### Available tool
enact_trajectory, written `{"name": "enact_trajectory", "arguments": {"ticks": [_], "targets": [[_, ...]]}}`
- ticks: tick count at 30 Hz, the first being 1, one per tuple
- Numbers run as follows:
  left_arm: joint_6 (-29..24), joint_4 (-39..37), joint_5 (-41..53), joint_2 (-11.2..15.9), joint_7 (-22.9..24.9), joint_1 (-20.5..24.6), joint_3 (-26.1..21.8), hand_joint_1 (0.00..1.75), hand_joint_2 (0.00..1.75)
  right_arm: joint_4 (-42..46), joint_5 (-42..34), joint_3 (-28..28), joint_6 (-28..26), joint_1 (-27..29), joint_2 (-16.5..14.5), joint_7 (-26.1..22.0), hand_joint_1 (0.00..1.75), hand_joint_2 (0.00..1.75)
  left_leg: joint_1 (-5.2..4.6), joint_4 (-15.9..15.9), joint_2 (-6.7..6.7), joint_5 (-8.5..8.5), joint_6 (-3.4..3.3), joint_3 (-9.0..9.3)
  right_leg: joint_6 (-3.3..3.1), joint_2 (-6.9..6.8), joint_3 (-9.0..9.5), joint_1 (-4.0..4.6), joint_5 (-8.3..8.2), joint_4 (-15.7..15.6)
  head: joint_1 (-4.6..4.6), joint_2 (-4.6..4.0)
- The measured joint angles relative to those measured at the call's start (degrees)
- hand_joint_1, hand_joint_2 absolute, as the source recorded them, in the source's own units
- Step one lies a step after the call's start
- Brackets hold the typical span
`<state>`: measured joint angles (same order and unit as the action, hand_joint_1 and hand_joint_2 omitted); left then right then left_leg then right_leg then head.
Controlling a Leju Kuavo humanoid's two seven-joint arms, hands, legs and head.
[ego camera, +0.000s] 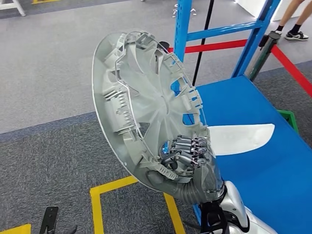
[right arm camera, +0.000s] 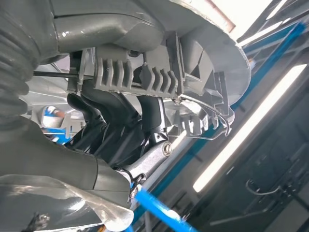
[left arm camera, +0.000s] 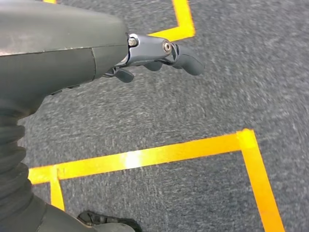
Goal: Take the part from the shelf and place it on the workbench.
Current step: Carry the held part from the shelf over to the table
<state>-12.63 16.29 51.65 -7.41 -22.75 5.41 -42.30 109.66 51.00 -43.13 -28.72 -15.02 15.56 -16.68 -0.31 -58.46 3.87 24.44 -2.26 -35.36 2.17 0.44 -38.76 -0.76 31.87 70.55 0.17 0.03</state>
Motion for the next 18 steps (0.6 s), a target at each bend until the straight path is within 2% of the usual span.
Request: {"name": "enact_trajectory", "arguments": {"ticks": [1,2,3,4,6,7,8,10,11,12,13,14,15,16,18], "targets": [[0.0,0.0,0.0,0.0,0.0,0.0,0.0,0.00,1.75,0.0,0.0,0.0,0.0,0.0,0.0,0.0,1.75,1.75,0.12,-0.2,0.85,0.14,0.23,-0.01,0.05,1.16,1.47,-0.21,-2.21,-3.8,-0.01,0.00],[0.0,0.0,-0.1,0.0,0.0,0.0,0.0,0.00,1.75,0.0,0.0,0.0,0.0,0.0,0.0,0.0,1.75,1.75,0.17,-0.6,1.61,0.30,0.49,-0.17,0.07,2.58,3.06,-0.46,-3.66,-7.4,-0.01,-0.01],[-0.1,0.0,-0.2,0.0,0.0,0.1,0.0,0.00,1.75,-0.1,-0.1,-0.1,0.0,-0.1,0.0,0.0,1.75,1.75,0.25,-0.8,2.29,0.36,0.82,-0.46,0.02,3.75,4.18,-0.60,-4.26,-9.7,-0.02,-0.01],[-0.1,0.0,-0.2,0.0,0.0,0.0,0.0,0.00,1.75,-0.1,-0.1,-0.1,0.0,-0.1,-0.1,-0.1,1.75,1.75,0.34,-1.0,2.92,0.32,1.15,-0.79,-0.09,4.48,4.77,-0.63,-4.11,-10.7,-0.05,-0.01],[-0.2,0.0,-0.4,0.1,0.0,-0.2,0.0,0.00,1.75,-0.2,-0.1,-0.2,0.1,-0.2,-0.2,-0.1,1.75,1.75,0.55,-1.0,4.03,0.09,1.79,-1.27,-0.56,3.66,5.13,-0.52,-3.98,-11.0,-0.09,0.00],[-0.2,0.0,-0.4,0.1,0.0,-0.3,0.0,0.00,1.75,-0.2,-0.1,-0.2,0.2,-0.3,-0.2,-0.1,1.75,1.75,0.50,-1.3,3.47,0.26,2.08,-1.43,-0.85,2.97,5.33,-0.54,-4.04,-11.2,-0.15,0.00],[-0.2,0.0,-0.4,0.1,0.0,-0.4,0.0,0.00,1.75,-0.2,-0.1,-0.2,0.2,-0.3,-0.3,-0.2,1.75,1.75,0.42,-2.3,2.13,0.92,2.38,-1.91,-1.22,2.17,5.58,-0.57,-4.08,-11.5,-0.30,-0.01],[-0.2,0.0,-0.5,0.0,0.0,-0.2,0.0,0.00,1.75,-0.2,-0.1,-0.2,0.3,-0.4,-0.3,-0.2,1.75,1.75,0.33,-7.9,-1.55,3.86,2.92,-4.45,-1.87,0.37,6.05,-0.40,-3.98,-11.7,-0.56,-0.01],[-0.2,0.0,-0.5,0.0,0.0,-0.1,0.0,0.00,1.75,-0.2,-0.1,-0.2,0.3,-0.4,-0.4,-0.2,1.75,1.75,0.45,-11.8,-2.55,5.62,3.13,-6.31,-2.10,-0.55,6.18,-0.25,-3.85,-11.7,-0.65,-0.01],[-0.2,0.0,-0.6,0.0,0.0,-0.1,0.0,0.00,1.75,-0.3,-0.1,-0.2,0.3,-0.4,-0.4,-0.2,1.75,1.75,0.58,-15.2,-2.94,6.84,3.25,-7.94,-2.20,-1.41,6.27,-0.14,-3.72,-11.7,-0.63,0.00],[-0.2,0.0,-0.6,0.0,0.0,-0.1,0.0,0.00,1.75,-0.3,-0.1,-0.2,0.3,-0.4,-0.4,-0.2,1.75,1.75,0.66,-16.9,-3.06,7.06,3.30,-8.76,-2.23,-2.24,6.38,-0.05,-3.58,-11.7,-0.65,0.00],[-0.2,0.0,-0.7,0.0,0.0,-0.2,0.0,0.00,1.75,-0.3,-0.1,-0.2,0.3,-0.4,-0.4,-0.2,1.75,1.75,0.70,-16.4,-3.14,6.19,3.26,-8.46,-2.22,-3.02,6.52,0.02,-3.43,-11.7,-0.66,0.00],[-0.2,0.0,-0.7,0.1,0.0,-0.3,0.0,0.00,1.75,-0.3,-0.1,-0.2,0.3,-0.4,-0.5,-0.2,1.75,1.75,0.68,-13.7,-3.41,4.46,3.11,-7.07,-2.17,-3.77,6.74,0.09,-3.26,-11.7,-0.65,0.00],[-0.2,0.0,-0.7,0.1,0.0,-0.3,0.0,0.00,1.75,-0.3,-0.1,-0.2,0.3,-0.4,-0.5,-0.2,1.75,1.75,0.55,-9.7,-4.27,2.49,2.86,-4.93,-2.10,-4.50,7.02,0.15,-3.04,-11.7,-0.65,-0.01],[-0.2,0.0,-0.8,0.1,0.0,-0.2,0.0,0.00,1.75,-0.3,-0.1,-0.2,0.3,-0.4,-0.5,-0.2,1.75,1.75,-0.19,-3.1,-6.59,0.54,2.15,-1.47,-1.75,-5.79,7.45,0.45,-2.62,-11.7,-0.61,0.00]]}}
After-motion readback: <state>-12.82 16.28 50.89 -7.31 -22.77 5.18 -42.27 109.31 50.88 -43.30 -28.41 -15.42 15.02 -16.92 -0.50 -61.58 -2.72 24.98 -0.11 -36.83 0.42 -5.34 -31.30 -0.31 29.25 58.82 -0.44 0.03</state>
